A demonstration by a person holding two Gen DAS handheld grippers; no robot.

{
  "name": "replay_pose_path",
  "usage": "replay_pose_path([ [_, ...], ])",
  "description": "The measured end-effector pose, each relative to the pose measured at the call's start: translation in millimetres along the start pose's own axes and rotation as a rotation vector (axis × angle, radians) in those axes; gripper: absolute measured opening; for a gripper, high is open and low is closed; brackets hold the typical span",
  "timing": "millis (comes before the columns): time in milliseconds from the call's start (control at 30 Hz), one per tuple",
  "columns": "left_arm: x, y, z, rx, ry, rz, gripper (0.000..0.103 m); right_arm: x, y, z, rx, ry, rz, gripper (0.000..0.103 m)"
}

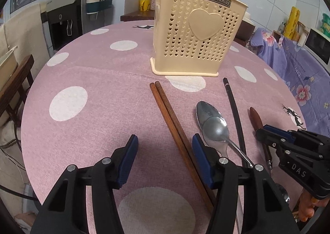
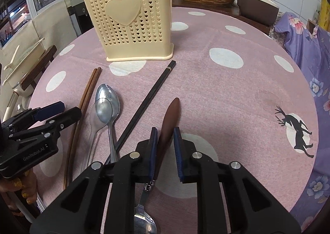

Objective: Organize utensils
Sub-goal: 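Close right tool on the wooden-handled spoon while left tool approaches a brown chopstick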

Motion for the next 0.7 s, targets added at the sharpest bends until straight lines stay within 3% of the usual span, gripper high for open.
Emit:
replay_pose_path([
  [433,1,-2,-3,-0.001,-0.08,-0.039,0.055,2,1,0,-0.006,0.016,0.002,0.017],
  [700,12,-1,2,0.013,-0.071,-0.042,0.051,0,1,-2,0.004,0.018,0.003,0.017],
])
Point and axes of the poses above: each gripper's, at about its wrist camera, not at the fingertips, and z roughly against the way its jaws point, x to its left, y to its underside, the point moved 8 cm from there along -z, roughly the way its jaws point, and after that the axes turned 13 degrees about y, right-handed, at the moved point
